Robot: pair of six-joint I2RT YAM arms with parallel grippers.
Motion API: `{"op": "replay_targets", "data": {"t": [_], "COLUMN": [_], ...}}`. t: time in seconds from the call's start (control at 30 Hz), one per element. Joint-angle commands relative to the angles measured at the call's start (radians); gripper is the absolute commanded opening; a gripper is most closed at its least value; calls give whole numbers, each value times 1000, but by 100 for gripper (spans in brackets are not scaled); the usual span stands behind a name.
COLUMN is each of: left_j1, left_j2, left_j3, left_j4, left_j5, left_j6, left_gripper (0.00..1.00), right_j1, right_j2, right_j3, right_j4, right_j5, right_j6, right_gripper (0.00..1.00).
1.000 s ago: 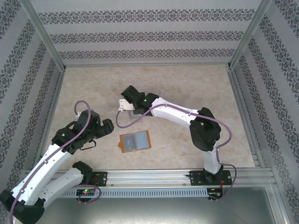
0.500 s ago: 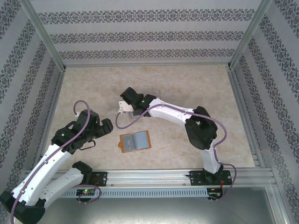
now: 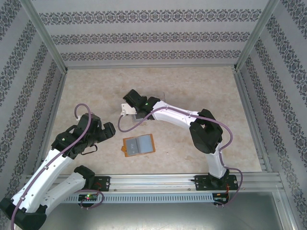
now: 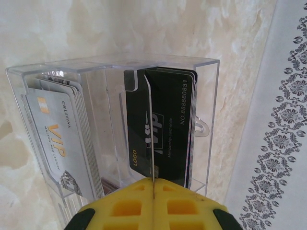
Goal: Take the credit cards out of the card holder
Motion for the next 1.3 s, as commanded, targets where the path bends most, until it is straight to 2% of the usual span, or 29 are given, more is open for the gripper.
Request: {"op": "replay_targets", "data": {"t": [0.0,0.07,0.1,0.13,0.73,0.97,1.27], "left_j1": [18,20,20,21,28,30,32], "left_j2": [-18,-18,-19,-19,-24,-26,-25], "left_j3": [6,6,5,5,-7,-12,-25], "left_j4": [-43,-43,-44,-43,-34,-32,-8], "left_j5": [-4,-2,-1,1,19,30,64], "left_j6": [7,7,7,7,7,6,8], "left_gripper": [100,99,100,100,100,100,100], "right_j1": [-3,-5,-6,-9,-49,-54,-55], "right_j2": [26,30,32,36,66,53,-29], "right_j3": [23,26,26,25,99,94,84], "right_j4": [-6,-2,5,14,99,79,1], "right_j5": [-12,-8,0,10,132,135,120], "right_j6": [36,43,47,52,146,185,352], "right_gripper": [8,18,28,33,33,35,36]}}
